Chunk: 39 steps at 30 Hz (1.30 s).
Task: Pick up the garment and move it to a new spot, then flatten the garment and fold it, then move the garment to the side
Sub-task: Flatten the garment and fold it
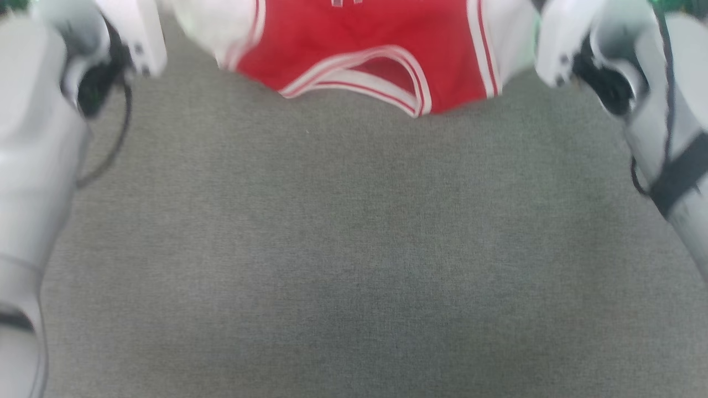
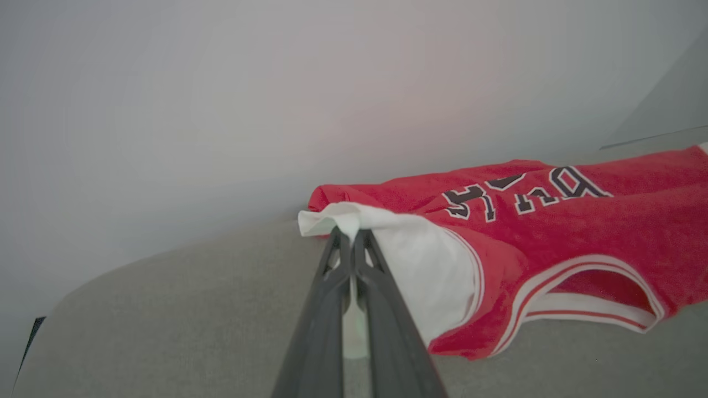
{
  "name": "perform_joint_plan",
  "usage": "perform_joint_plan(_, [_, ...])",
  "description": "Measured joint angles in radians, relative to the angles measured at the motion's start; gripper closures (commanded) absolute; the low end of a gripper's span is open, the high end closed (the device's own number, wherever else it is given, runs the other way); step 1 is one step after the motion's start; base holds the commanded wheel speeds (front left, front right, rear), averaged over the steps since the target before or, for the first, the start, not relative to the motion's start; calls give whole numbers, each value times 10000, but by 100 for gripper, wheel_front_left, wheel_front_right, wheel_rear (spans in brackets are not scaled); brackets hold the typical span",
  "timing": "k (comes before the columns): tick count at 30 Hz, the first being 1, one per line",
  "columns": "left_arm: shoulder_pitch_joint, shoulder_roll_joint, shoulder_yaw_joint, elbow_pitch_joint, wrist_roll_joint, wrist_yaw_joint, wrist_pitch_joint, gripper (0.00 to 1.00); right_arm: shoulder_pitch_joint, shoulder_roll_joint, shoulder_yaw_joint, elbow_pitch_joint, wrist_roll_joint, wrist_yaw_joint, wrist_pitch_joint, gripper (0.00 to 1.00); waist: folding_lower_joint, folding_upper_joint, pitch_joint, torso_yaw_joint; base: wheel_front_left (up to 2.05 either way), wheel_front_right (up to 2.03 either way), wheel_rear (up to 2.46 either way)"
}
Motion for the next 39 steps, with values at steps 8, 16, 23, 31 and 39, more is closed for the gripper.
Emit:
perform_joint_plan(8, [2345, 920, -272, -1475, -1202, 113, 2173, 100, 2043, -1728, 830, -2192, 1941, -2, 1893, 100, 0, 0, -722, 141, 0, 0, 0])
perform_joint_plan(16, [4870, 2548, -33, -5032, -2059, 1473, 3578, 100, 3851, -3254, 736, -4257, 2989, -2, 3465, 100, 0, 0, -1294, 179, 0, 0, 0])
perform_joint_plan(23, [7290, 4205, 268, -8771, -2685, 3258, 4389, 100, 5447, -4257, 497, -6291, 3800, -4, 5173, 100, 0, 1, -1495, 80, 0, 0, 0])
perform_joint_plan(31, [9417, 5517, 625, -11787, -3498, 5292, 5062, 100, 7365, -5350, -10, -8491, 4905, -4, 6849, 100, 0, 0, -1508, 26, 0, 0, 0])
perform_joint_plan(39, [10855, 6105, 821, -13244, -3785, 6263, 4702, 100, 9031, -5551, -1041, -9528, 4633, -4, 7125, 100, 0, 0, -1376, 5, 0, 0, 0])
